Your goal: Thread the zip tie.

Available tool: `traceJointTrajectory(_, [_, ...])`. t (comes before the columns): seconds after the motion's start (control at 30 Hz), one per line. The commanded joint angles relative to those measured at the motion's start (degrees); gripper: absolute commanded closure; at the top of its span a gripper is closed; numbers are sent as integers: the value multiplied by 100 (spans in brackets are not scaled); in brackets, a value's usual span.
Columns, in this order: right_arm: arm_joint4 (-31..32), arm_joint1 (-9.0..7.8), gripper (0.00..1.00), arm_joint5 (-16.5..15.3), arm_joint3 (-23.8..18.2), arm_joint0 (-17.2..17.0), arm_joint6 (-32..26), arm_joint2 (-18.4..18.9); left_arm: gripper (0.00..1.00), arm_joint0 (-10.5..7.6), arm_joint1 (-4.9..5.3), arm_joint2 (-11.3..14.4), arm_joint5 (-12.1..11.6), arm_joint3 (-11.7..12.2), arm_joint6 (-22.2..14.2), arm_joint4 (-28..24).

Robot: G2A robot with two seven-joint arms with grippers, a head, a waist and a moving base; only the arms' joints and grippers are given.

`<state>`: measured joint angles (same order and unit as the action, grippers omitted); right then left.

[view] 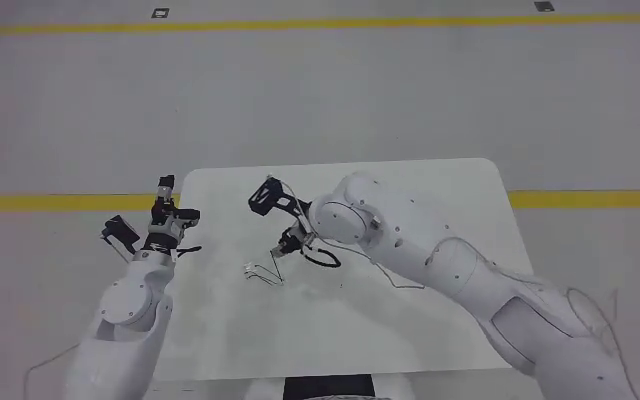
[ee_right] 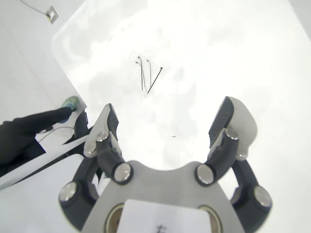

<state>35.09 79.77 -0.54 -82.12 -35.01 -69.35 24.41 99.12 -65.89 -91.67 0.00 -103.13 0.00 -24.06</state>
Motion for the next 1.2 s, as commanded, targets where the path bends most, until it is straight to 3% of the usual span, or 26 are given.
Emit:
traceJointTrajectory(0.0, [-29, 81, 0, -1, 123, 70, -49, -127, 0, 0, 0, 0, 0, 0, 0, 0])
traceJointTrajectory(0.4, [61, 76, 0, -41, 89, -10, 31, -151, 0, 0, 0, 0, 0, 0, 0, 0])
traceJointTrajectory(0.5, [54, 148, 0, -356, 7, 5, -159, -296, 0, 0, 0, 0, 0, 0, 0, 0])
traceJointTrajectory(0.63, [-119, 400, 0, -680, 274, 182, -192, -536, 0, 0, 0, 0, 0, 0, 0, 0])
traceJointTrajectory(0.73, [-333, 678, 0, -864, 631, 325, -150, -750, 0, 0, 0, 0, 0, 0, 0, 0])
traceJointTrajectory(1.0, [-1004, 1526, 0, -1108, 2103, 539, -63, -1172, 0, 0, 0, 0, 0, 0, 0, 0])
traceJointTrajectory(1.1, [-1148, 1737, 0, -1183, 2539, 601, 40, -1173, 0, 0, 0, 0, 0, 0, 0, 0])
traceJointTrajectory(1.17, [-1149, 1773, 0, -1157, 2620, 629, 89, -1149, 0, 0, 0, 0, 0, 0, 0, 0])
